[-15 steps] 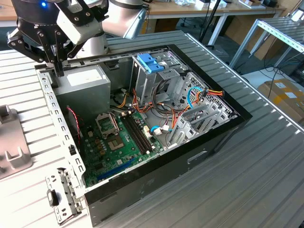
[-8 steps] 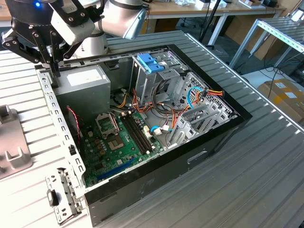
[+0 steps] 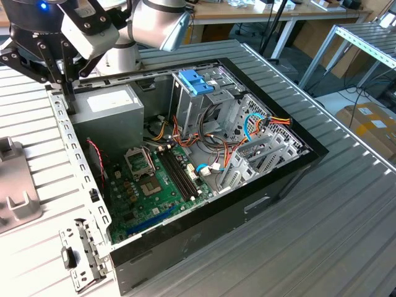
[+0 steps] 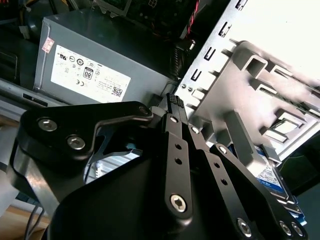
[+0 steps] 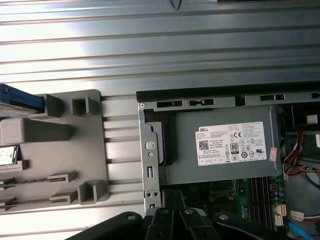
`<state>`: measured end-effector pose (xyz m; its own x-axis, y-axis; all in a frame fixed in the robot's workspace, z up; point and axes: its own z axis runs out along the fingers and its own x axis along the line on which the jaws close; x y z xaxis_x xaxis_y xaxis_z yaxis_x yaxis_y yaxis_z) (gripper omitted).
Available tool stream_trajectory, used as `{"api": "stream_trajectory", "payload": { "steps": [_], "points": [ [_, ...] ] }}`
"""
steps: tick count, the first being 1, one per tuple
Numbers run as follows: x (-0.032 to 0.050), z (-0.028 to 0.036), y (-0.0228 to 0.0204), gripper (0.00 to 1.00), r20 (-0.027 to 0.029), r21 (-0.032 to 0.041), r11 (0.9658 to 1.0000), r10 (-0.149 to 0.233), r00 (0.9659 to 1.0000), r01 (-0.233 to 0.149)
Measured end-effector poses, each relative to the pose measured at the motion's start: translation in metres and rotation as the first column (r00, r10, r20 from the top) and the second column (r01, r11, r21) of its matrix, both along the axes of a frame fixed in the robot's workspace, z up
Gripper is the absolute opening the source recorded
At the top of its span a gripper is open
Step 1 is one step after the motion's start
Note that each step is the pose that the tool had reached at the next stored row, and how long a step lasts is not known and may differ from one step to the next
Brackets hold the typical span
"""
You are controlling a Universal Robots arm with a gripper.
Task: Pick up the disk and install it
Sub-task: 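Reach for the disk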
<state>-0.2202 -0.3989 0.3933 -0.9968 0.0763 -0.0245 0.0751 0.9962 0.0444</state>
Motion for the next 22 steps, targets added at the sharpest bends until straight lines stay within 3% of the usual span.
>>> {"api": "stream_trajectory", "payload": {
  "steps": [22],
  "points": [
    [-0.0108,0.0000,0.0000,0.11,0.0000,0.0000,1.0000,0.000,1.0000,0.000]
  ]
}}
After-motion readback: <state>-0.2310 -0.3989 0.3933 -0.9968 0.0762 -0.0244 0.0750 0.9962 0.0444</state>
